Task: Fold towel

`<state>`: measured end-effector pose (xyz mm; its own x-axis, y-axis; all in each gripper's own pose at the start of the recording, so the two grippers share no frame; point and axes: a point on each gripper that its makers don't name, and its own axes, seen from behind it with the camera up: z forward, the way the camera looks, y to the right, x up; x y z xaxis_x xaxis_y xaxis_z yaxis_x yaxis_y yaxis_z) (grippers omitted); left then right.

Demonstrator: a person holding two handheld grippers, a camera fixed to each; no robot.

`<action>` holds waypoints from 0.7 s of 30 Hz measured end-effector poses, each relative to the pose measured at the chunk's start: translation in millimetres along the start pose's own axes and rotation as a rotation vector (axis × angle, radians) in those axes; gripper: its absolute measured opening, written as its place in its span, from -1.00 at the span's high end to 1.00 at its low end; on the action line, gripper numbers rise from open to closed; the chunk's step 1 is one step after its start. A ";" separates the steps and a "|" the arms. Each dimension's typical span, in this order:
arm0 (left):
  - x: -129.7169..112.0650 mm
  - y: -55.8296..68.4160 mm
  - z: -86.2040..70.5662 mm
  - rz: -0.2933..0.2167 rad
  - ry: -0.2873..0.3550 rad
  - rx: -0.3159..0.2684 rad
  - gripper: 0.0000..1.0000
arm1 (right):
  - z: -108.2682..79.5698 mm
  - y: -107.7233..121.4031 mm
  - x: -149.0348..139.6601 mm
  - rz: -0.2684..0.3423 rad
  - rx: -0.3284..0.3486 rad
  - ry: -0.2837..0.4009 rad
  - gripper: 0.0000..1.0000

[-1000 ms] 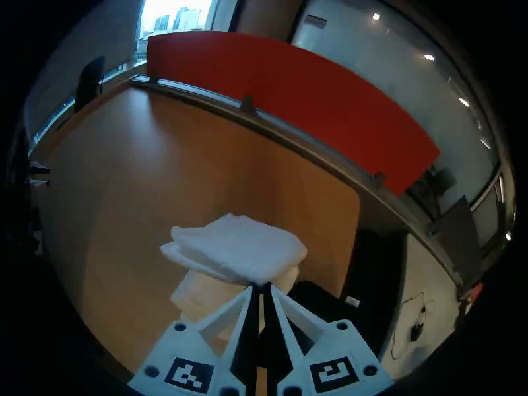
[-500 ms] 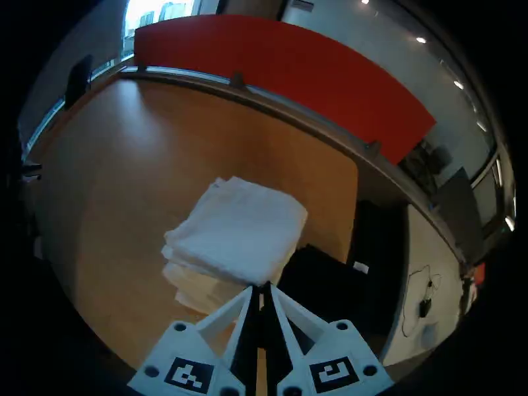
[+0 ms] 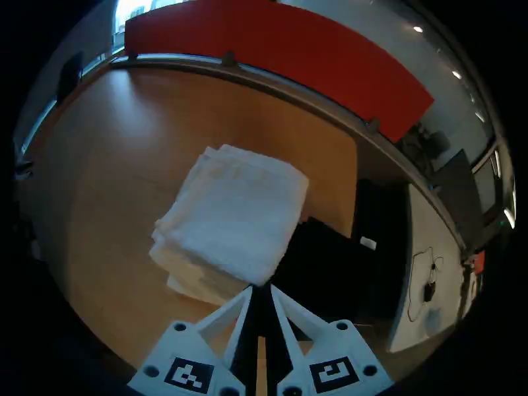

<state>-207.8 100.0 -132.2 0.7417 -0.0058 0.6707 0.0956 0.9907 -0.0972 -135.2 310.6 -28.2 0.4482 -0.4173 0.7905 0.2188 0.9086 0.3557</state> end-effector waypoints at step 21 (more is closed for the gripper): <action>-3.0 -2.8 -0.3 0.007 -0.010 0.000 -0.95 | 15.1 -3.7 -16.4 0.026 -0.014 -0.043 0.90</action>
<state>-210.1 97.2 -134.2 0.7356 0.0030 0.6774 0.0898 0.9907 -0.1020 -156.5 314.4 -35.0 0.4162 -0.3920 0.8204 0.2198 0.9189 0.3276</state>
